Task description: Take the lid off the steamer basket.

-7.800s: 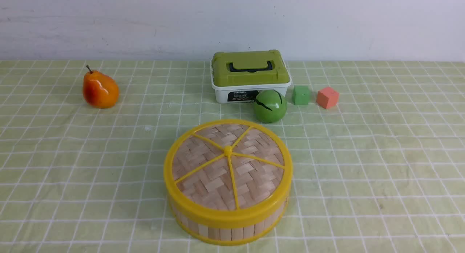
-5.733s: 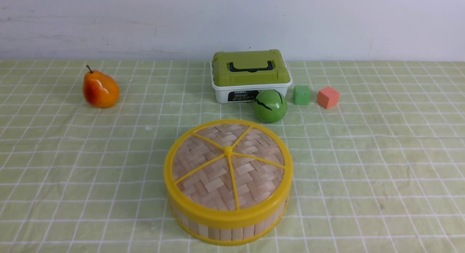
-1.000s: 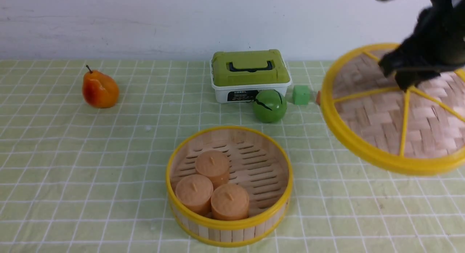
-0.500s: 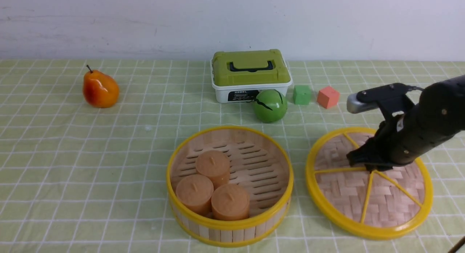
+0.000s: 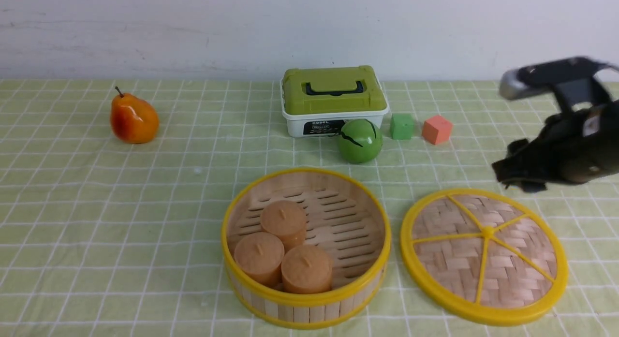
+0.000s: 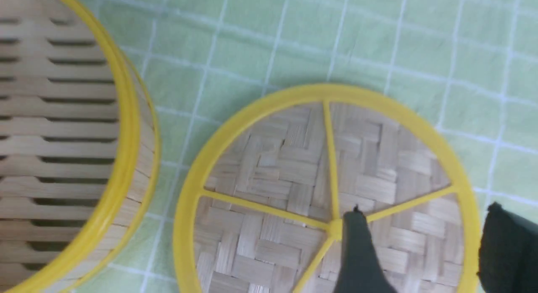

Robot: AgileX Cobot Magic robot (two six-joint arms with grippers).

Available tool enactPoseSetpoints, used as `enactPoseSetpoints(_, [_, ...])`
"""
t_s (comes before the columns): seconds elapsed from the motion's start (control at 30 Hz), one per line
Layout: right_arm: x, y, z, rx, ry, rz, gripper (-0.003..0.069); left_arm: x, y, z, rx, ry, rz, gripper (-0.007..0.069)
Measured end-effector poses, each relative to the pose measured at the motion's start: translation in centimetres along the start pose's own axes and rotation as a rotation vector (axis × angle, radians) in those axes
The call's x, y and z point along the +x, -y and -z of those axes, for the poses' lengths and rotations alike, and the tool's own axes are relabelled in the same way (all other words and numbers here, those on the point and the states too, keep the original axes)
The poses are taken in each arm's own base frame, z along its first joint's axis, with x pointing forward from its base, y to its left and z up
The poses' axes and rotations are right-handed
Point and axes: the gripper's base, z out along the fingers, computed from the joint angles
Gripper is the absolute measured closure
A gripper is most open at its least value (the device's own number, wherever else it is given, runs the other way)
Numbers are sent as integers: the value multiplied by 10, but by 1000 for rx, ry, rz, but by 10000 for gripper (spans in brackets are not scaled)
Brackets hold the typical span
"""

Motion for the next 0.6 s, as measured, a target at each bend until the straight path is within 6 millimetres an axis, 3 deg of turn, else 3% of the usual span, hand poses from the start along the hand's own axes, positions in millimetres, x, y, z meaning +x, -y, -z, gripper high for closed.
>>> enactPoseSetpoints(0.07, [5, 0, 38, -3, 88, 4, 381, 0, 0, 0, 0, 0, 0, 386])
enactPoseSetpoints(0.1, [6, 0, 37, -3, 84, 4, 388, 0, 0, 0, 0, 0, 0, 386])
enactPoseSetpoints(0.13, [16, 0, 67, -4, 153, 8, 456, 0, 0, 0, 0, 0, 0, 386])
enactPoseSetpoints(0.17, [18, 0, 70, -4, 158, 8, 456, 0, 0, 0, 0, 0, 0, 386])
enactPoseSetpoints(0.2, [35, 1, 96, 0, 211, 15, 543, 0, 0, 0, 0, 0, 0, 386])
enactPoseSetpoints(0.27, [45, 1, 106, -1, 234, 15, 588, 0, 0, 0, 0, 0, 0, 386])
enactPoseSetpoints(0.33, [69, 2, 124, -2, 274, 15, 663, 0, 0, 0, 0, 0, 0, 386])
enactPoseSetpoints(0.47, [98, 3, 147, -4, 344, 14, 683, 0, 0, 0, 0, 0, 0, 386])
enactPoseSetpoints(0.6, [113, 4, 159, -1, 394, 18, 683, 0, 0, 0, 0, 0, 0, 386])
